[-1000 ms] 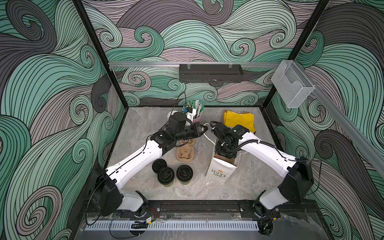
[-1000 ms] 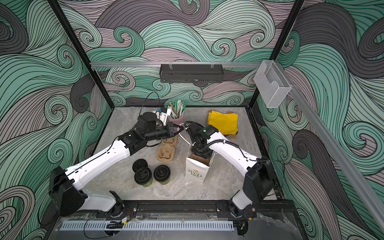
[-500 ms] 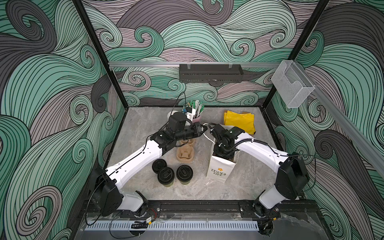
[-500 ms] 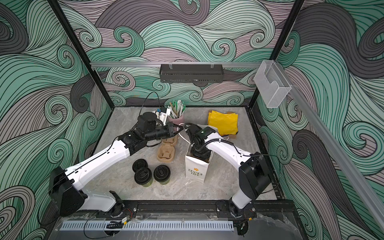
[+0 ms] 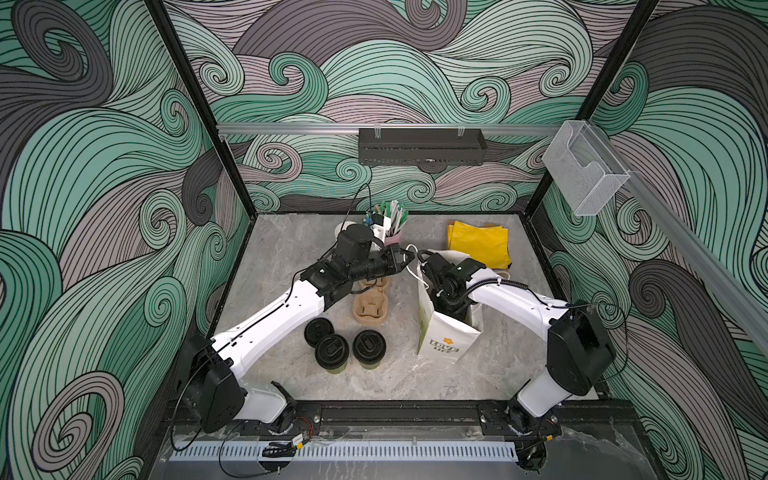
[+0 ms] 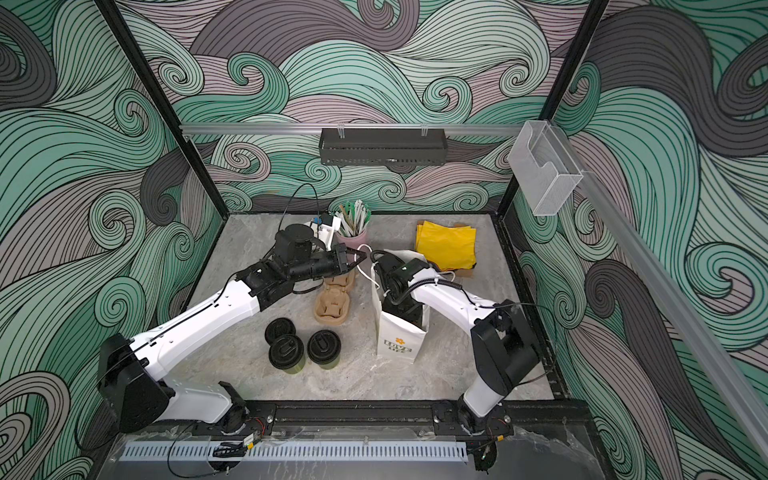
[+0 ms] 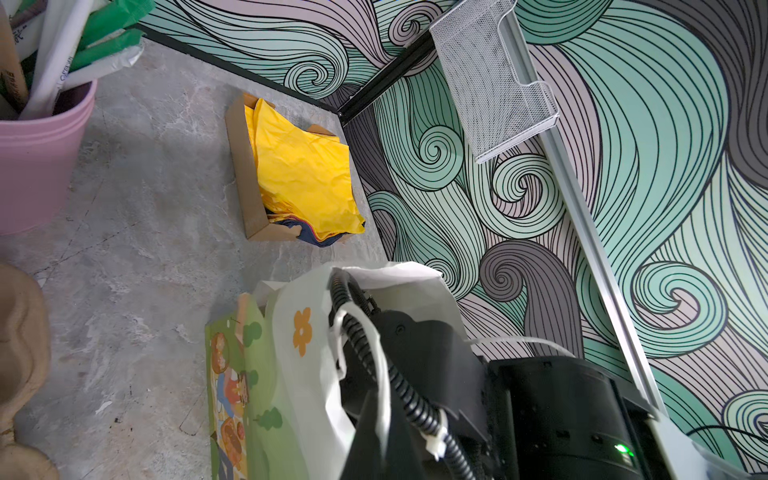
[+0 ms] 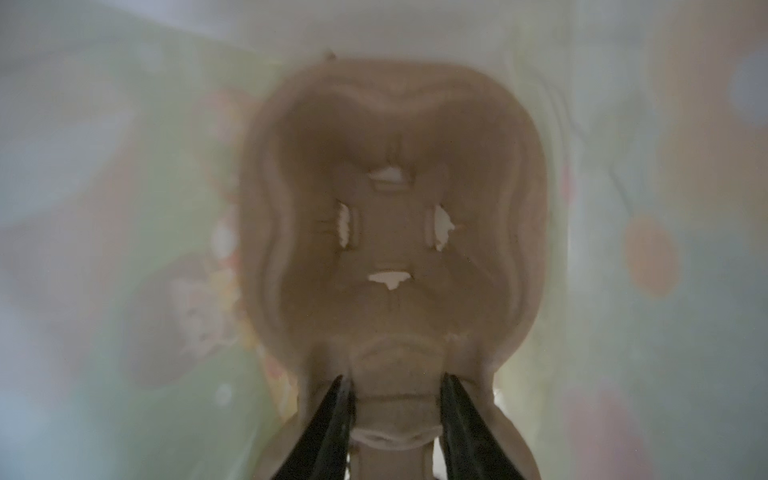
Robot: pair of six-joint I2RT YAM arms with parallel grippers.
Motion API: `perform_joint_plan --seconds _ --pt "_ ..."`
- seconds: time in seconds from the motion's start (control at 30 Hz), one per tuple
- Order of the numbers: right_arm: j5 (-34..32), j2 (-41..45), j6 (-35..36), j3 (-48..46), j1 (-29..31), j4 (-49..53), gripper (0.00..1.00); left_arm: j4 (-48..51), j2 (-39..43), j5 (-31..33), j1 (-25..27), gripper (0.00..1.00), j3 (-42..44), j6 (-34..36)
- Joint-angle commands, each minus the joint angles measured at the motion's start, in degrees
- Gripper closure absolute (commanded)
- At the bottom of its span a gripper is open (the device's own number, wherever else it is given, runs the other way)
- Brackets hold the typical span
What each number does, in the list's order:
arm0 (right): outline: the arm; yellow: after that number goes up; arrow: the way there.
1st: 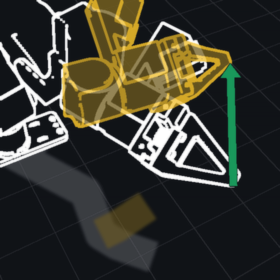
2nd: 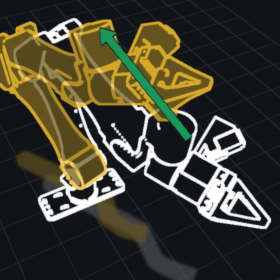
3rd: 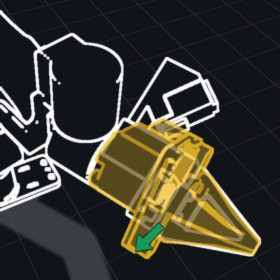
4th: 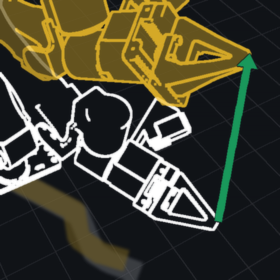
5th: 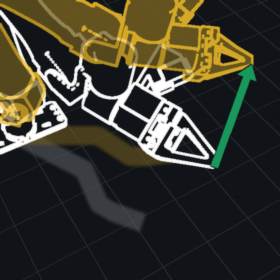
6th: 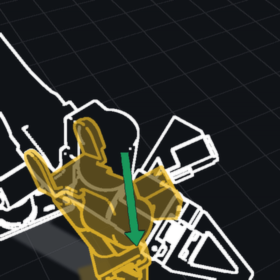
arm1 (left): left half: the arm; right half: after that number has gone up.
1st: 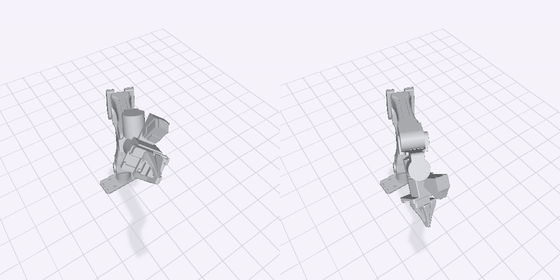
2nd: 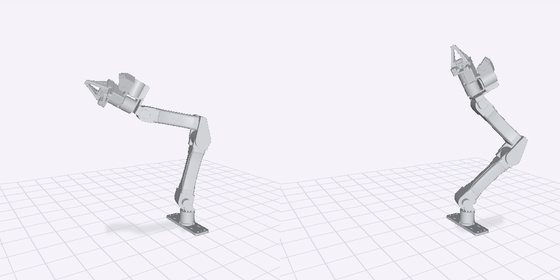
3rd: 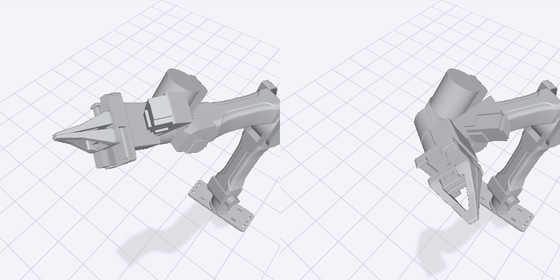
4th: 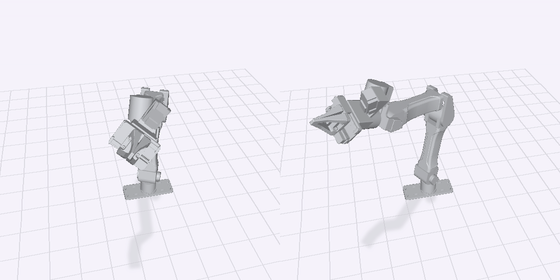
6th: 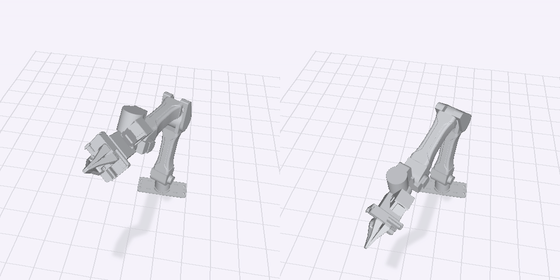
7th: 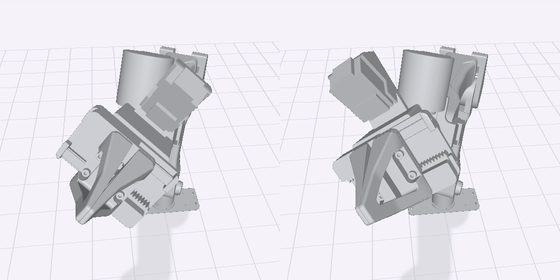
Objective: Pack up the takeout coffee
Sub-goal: 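Lower the cup carrier into the white bag with the right gripper, then release the carrier inside the bag and lift the right gripper out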
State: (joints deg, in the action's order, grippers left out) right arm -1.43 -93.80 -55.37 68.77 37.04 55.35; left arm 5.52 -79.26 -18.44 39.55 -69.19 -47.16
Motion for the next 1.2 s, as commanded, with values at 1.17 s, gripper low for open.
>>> perform_joint_plan --seconds 1.17 --pt "-9.41 8.83 8.28 14.90 0.75 9.23 0.51 0.61 -0.89 -0.90 0.62 1.00 -2.27 1.28"
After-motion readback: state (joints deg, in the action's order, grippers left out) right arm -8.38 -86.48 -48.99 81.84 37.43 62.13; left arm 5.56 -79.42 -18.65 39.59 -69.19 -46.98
